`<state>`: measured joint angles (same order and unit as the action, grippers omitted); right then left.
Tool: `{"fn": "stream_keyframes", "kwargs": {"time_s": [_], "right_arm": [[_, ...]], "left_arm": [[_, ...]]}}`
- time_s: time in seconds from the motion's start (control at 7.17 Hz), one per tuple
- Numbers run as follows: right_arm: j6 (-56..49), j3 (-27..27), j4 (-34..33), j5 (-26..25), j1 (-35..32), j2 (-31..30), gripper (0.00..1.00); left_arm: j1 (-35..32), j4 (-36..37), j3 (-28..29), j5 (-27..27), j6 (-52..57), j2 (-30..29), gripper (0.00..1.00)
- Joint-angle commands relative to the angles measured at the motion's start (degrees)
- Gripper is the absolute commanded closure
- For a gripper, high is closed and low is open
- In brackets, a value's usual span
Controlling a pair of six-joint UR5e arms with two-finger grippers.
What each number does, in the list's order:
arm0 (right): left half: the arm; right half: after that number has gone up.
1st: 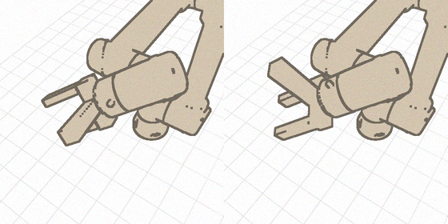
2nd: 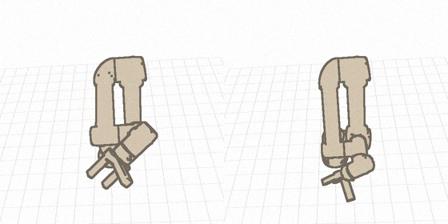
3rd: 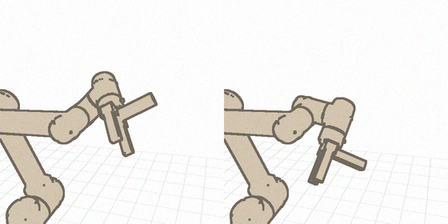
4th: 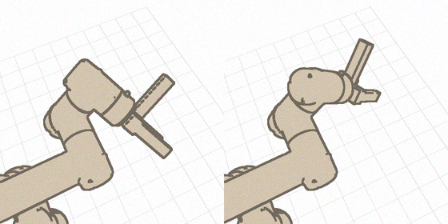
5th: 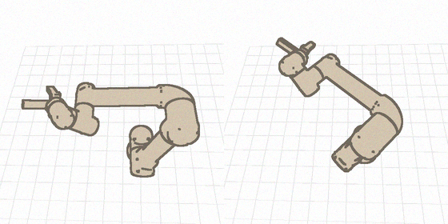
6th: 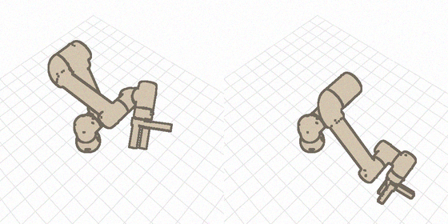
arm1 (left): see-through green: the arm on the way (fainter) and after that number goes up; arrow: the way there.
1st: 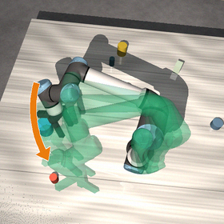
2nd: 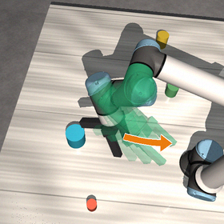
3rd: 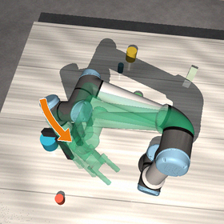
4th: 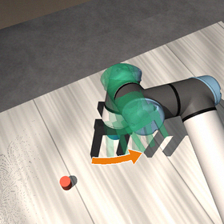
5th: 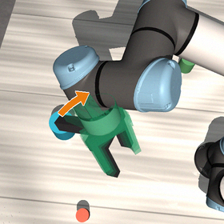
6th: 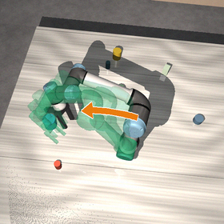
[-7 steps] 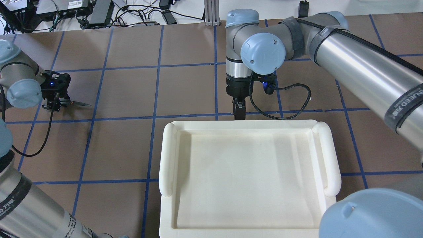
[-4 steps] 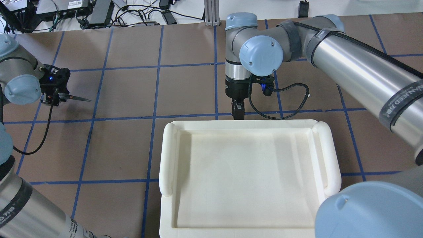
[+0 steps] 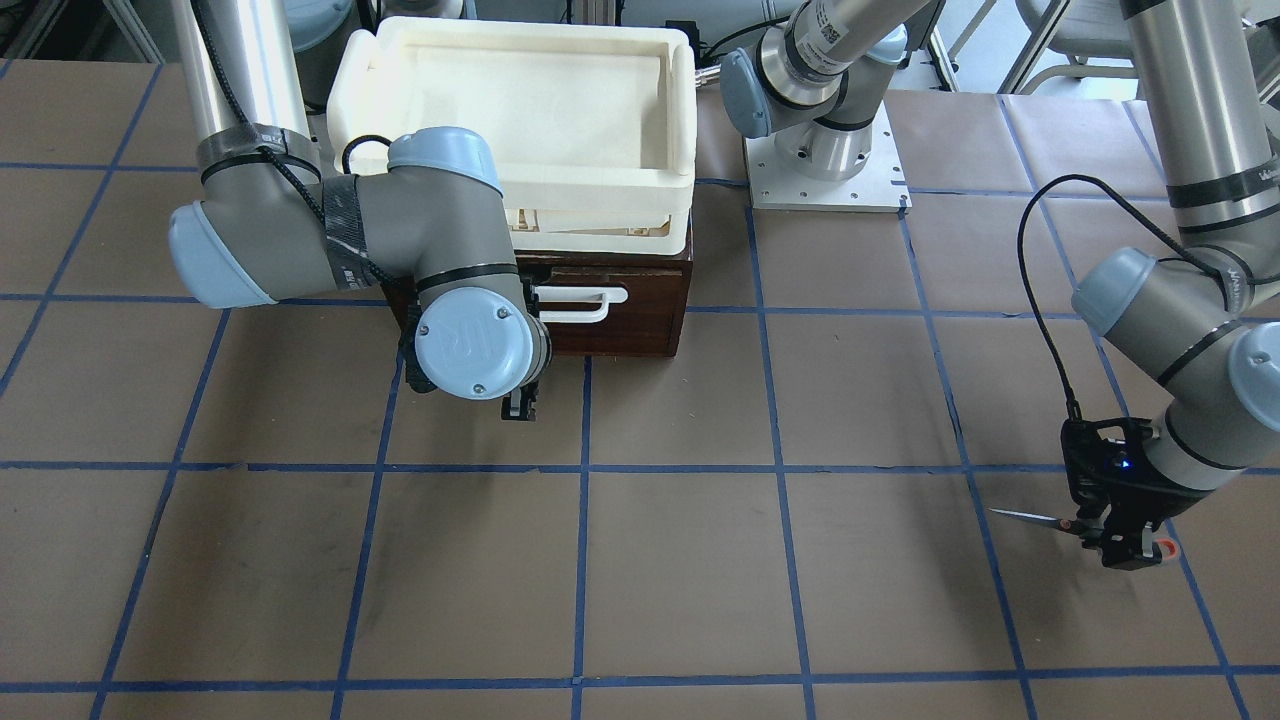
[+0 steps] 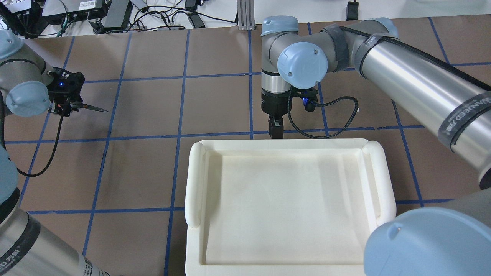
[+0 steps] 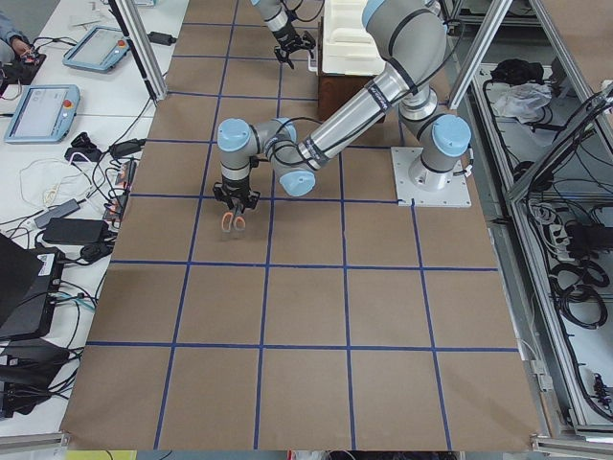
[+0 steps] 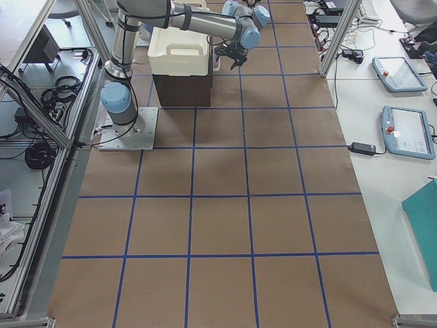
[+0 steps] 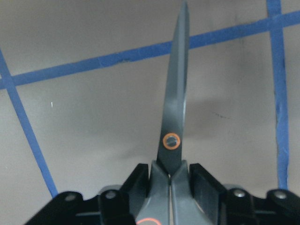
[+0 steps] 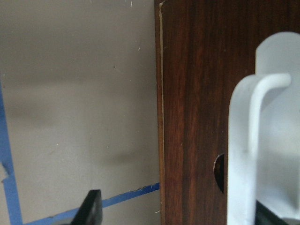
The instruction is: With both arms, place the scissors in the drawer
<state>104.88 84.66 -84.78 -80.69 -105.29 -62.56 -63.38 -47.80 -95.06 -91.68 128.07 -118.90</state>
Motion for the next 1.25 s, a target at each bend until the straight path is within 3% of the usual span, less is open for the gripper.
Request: {"fn": "stream_keyframes", "kwargs": {"time_s": [0.0, 0.28, 0.56, 1.12], "right_arm": [[-1.5, -0.3, -2.4, -0.3, 0.0, 0.1, 0.00], [-2.7, -0.7, -3.8, -0.6, 0.0, 0.1, 0.00], [-3.3, -0.8, -4.3, -0.8, 0.1, 0.1, 0.00], [-6.8, -2.7, -5.7, -0.9, 0.3, 0.4, 0.00]], "left_arm": [[-1.7, 0.1, 0.0, 0.0, -1.0, 0.7, 1.00], [-5.5, -2.6, -0.1, -0.3, -2.4, 3.4, 1.00], [-6.9, -6.4, -0.1, 3.1, -3.0, 6.3, 1.00], [-12.2, -14.1, -0.1, 2.4, -9.4, 12.0, 1.00]]}}
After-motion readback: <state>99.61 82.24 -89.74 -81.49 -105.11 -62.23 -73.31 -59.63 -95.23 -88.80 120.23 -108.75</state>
